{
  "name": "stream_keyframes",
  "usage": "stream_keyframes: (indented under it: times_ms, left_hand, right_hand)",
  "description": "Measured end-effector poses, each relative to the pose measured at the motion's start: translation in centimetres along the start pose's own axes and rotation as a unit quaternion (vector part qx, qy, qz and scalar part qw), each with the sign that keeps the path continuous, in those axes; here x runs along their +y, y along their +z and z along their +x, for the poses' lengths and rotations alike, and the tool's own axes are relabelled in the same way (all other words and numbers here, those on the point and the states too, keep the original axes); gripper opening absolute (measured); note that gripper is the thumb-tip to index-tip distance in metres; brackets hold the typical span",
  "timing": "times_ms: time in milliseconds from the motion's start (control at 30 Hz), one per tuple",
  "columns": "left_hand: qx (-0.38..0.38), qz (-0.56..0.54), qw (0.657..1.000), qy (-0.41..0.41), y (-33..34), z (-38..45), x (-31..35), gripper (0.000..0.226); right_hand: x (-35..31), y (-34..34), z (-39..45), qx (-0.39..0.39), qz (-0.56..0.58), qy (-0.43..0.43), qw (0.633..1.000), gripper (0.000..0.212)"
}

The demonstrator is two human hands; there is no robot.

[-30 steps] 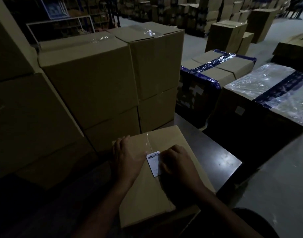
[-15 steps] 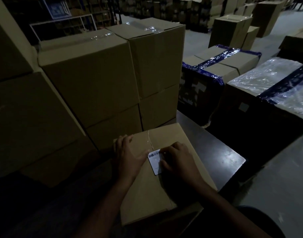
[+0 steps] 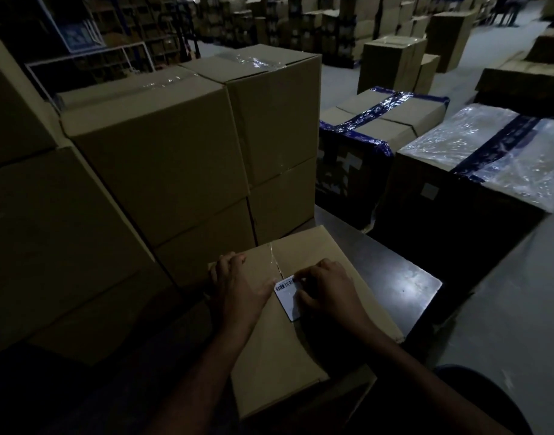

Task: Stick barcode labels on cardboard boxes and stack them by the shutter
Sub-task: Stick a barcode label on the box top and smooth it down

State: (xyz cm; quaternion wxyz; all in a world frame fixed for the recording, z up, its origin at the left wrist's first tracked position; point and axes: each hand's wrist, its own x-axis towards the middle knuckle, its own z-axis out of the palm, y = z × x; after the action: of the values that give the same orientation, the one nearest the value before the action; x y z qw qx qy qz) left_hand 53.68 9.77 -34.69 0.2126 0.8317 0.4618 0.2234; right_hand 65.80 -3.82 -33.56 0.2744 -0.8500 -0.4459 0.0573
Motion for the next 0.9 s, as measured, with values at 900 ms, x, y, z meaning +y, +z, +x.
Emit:
stream_keyframes:
  times_ms: [900]
  left_hand:
    - [0.009,-0.049,0.998,0.046,-0.7,0.6,-1.0,0.082]
  right_hand:
    - [-0.1,0.3,0.3,0.005,-0.014,-0.008,1.000,0.026]
